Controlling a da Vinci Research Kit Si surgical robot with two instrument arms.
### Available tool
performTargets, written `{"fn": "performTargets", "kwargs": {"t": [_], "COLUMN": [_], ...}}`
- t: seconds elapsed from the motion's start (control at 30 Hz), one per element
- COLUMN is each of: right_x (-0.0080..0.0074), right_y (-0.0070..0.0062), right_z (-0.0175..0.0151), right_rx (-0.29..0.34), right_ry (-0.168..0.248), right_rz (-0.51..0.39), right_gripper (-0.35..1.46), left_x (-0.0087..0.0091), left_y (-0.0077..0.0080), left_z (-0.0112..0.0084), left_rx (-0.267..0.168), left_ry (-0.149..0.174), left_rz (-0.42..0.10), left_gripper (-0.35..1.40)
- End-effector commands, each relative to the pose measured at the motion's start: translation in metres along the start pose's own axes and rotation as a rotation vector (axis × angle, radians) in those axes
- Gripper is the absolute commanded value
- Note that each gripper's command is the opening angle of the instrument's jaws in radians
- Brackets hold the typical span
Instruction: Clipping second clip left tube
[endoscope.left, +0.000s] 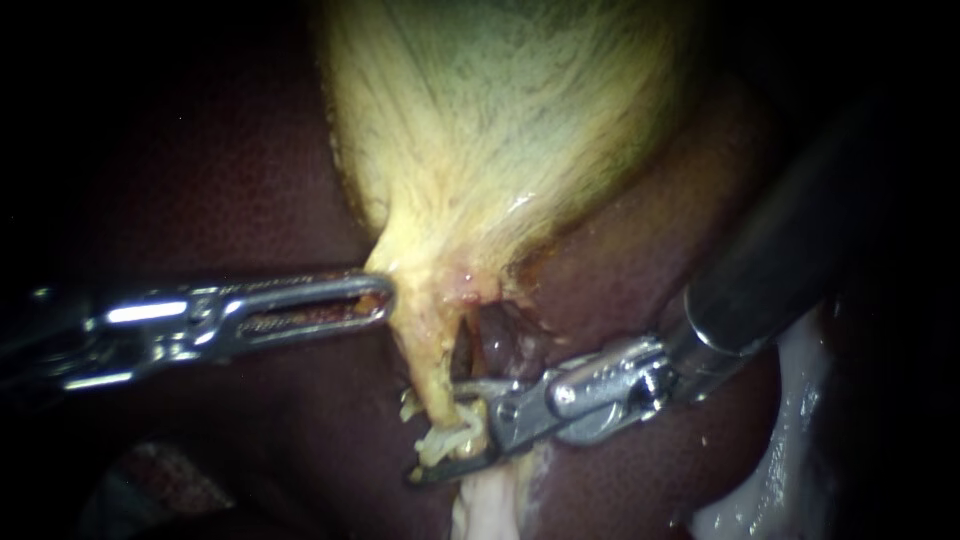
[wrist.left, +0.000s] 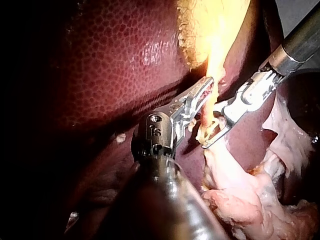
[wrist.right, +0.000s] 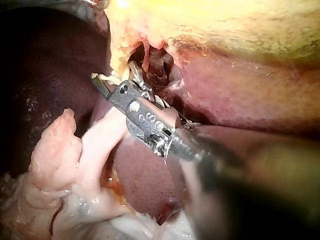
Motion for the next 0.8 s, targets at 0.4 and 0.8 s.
{"fn": "performTargets", "kwargs": {"t": [0.4, 0.8], "right_x": [0.0003, -0.0001], "right_y": [0.0005, 0.0003], "right_z": [-0.0027, -0.0025], "right_rx": [-0.030, -0.030], "right_ry": [-0.102, -0.108], "right_rz": [0.017, 0.026], "right_gripper": [-0.35, -0.35], "left_x": [0.0001, 0.0001], "left_y": [0.0000, 0.0000], "left_z": [0.0000, 0.0001], "left_rx": [-0.001, -0.001], "left_ry": [0.000, 0.000], "left_rz": [0.000, 0.000], "left_gripper": [-0.35, -0.35]}}
